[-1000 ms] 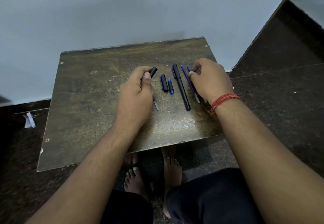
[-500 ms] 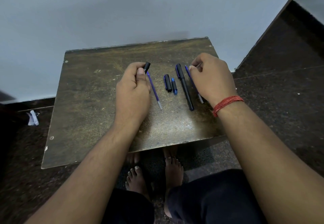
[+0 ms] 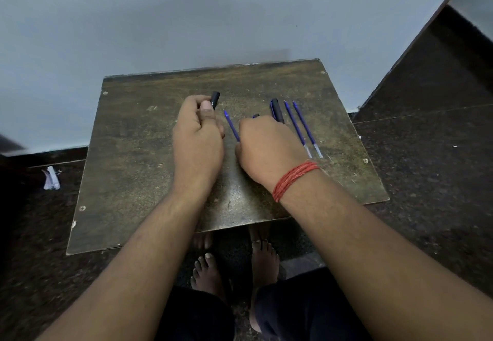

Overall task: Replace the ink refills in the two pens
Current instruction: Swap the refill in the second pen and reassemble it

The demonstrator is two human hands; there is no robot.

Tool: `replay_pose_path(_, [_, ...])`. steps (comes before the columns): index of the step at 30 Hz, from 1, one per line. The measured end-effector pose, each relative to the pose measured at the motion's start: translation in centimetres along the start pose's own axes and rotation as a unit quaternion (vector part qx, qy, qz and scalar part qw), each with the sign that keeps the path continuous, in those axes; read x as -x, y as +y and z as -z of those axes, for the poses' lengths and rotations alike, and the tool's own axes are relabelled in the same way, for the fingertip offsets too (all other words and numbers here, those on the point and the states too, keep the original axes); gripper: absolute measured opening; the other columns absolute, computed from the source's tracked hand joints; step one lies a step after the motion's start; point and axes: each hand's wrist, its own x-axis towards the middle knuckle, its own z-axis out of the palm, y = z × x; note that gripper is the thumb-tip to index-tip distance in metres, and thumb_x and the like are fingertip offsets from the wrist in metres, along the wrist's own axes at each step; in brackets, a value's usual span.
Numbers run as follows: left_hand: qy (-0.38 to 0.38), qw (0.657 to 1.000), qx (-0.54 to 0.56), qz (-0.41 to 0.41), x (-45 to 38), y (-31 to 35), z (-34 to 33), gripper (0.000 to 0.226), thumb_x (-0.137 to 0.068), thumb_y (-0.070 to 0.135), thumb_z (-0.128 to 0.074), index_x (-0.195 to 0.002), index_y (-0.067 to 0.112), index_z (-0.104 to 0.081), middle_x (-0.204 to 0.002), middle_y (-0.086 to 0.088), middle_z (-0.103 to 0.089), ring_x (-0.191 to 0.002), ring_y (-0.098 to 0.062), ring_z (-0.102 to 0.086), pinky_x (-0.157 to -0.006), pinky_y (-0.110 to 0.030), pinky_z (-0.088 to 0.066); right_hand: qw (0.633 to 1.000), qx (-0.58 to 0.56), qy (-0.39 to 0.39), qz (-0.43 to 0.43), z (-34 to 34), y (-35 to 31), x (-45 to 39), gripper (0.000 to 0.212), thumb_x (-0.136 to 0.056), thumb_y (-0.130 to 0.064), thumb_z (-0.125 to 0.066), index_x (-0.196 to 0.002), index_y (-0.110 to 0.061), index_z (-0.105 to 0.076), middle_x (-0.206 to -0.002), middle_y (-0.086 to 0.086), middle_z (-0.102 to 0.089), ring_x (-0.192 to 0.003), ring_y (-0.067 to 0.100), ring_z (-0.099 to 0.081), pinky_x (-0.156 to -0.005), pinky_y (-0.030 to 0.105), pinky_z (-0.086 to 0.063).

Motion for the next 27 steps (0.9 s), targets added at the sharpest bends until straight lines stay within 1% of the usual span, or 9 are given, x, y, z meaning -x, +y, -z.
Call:
replay_pose_path(3, [0.004, 1.0, 0.002, 0.006, -0.1, 0.0, 0.1, 0.022, -0.107, 0.021, -0.036, -0.099, 0.017, -0.056, -0.065, 0.01, -0.052, -0.055, 0.005, -0.044, -0.055, -0.01, -0.034, 1.0, -0.01, -0.006, -0.011, -0.1, -0.4, -0.3, 0.008, -0.091, -0.011, -0.059, -0.096, -0.009, -0.065, -0.075, 0.009, -0.05, -0.087, 0.036, -0.068, -0.06, 0.032, -0.039])
replay_pose_path(7, [0.011, 1.0, 0.008, 0.011, -0.2, 0.1, 0.0, 0.023, -0.108, 0.02, -0.036, -0.099, 0.014, -0.056, -0.064, 0.009, -0.052, -0.055, 0.005, -0.045, -0.056, -0.01, -0.035, 1.0, -0.018, -0.003, 0.008, 0.1, -0.7, -0.5, 0.01, -0.09, -0.014, -0.06, -0.094, -0.009, -0.067, -0.093, 0.016, -0.066, -0.088, 0.037, -0.069, -0.064, 0.031, -0.04])
replay_pose_path(9, [0.015, 1.0, 0.006, 0.015, -0.2, 0.1, 0.1, 0.022, -0.108, 0.022, -0.036, -0.099, 0.017, -0.056, -0.064, 0.01, -0.053, -0.055, 0.006, -0.045, -0.056, -0.009, -0.035, 0.999, -0.038, 0.004, -0.001, 0.7, -0.5, -0.7, 0.008, -0.089, -0.019, -0.061, -0.084, -0.014, -0.062, -0.077, 0.011, -0.058, -0.079, 0.034, -0.064, -0.062, 0.029, -0.039])
replay_pose_path(11, [0.017, 1.0, 0.005, 0.017, -0.2, 0.1, 0.1, 0.022, -0.107, 0.023, -0.036, -0.096, 0.02, -0.055, -0.063, 0.011, -0.053, -0.054, 0.006, -0.046, -0.055, -0.007, -0.035, 0.997, -0.065, 0.02, -0.025, 1.6, -0.1, -0.9, 0.02, -0.086, -0.027, -0.061, -0.073, -0.018, -0.048, -0.066, 0.004, -0.043, -0.07, 0.03, -0.051, -0.061, 0.029, -0.035])
replay_pose_path(13, [0.018, 1.0, 0.009, 0.02, -0.2, 0.1, 0.2, 0.023, -0.107, 0.023, -0.036, -0.093, 0.024, -0.054, -0.062, 0.011, -0.053, -0.053, 0.006, -0.045, -0.051, -0.007, -0.034, 0.993, -0.097, 0.034, -0.054, 2.4, 0.5, -1.0, 0.026, -0.083, -0.03, -0.058, -0.069, -0.018, -0.042, -0.07, 0.005, -0.049, -0.069, 0.029, -0.05, -0.06, 0.029, -0.034])
replay_pose_path(16, [0.016, 0.999, 0.012, 0.025, -0.2, 0.1, 0.0, 0.023, -0.107, 0.026, -0.036, -0.091, 0.028, -0.054, -0.061, 0.013, -0.053, -0.05, 0.004, -0.042, -0.048, -0.01, -0.032, 0.982, -0.165, 0.034, -0.091, 2.9, 1.2, -0.8, 0.019, -0.081, -0.029, -0.058, -0.069, -0.018, -0.046, -0.079, 0.008, -0.061, -0.071, 0.028, -0.058, -0.057, 0.032, -0.042])
replay_pose_path(21, [0.008, 1.0, 0.0, 0.028, -0.1, 0.0, 0.0, 0.024, -0.106, 0.03, -0.035, -0.09, 0.032, -0.052, -0.06, 0.015, -0.054, -0.049, -0.001, -0.041, -0.049, -0.02, -0.034, 0.955, -0.277, 0.036, -0.101, 2.3, 2.1, -0.6, 0.017, -0.078, -0.02, -0.063, -0.072, -0.018, -0.048, -0.069, 0.0, -0.062, -0.059, 0.019, -0.059, -0.051, 0.029, -0.043])
replay_pose_path(24, [-0.002, 1.0, -0.005, 0.029, 0.0, 0.0, 0.0, 0.025, -0.106, 0.031, -0.036, -0.089, 0.031, -0.054, -0.062, 0.012, -0.055, -0.052, -0.005, -0.044, -0.052, -0.028, -0.037, 0.894, -0.421, 0.074, -0.133, 1.6, 2.8, -1.0, 0.012, -0.083, -0.011, -0.067, -0.086, -0.017, -0.057, -0.068, 0.002, -0.065, -0.053, 0.012, -0.06, -0.054, 0.028, -0.048])
replay_pose_path(27, [-0.015, 1.0, -0.02, 0.018, 0.2, 0.0, -0.1, 0.026, -0.107, 0.03, -0.037, -0.094, 0.021, -0.058, -0.062, 0.011, -0.054, -0.051, -0.001, -0.043, -0.051, -0.022, -0.037, 0.752, -0.628, 0.08, -0.186, 1.2, 3.4, -1.3, 0.016, -0.089, 0.0, -0.067, -0.097, -0.007, -0.056, -0.069, 0.008, -0.065, -0.053, 0.014, -0.061, -0.052, 0.029, -0.052])
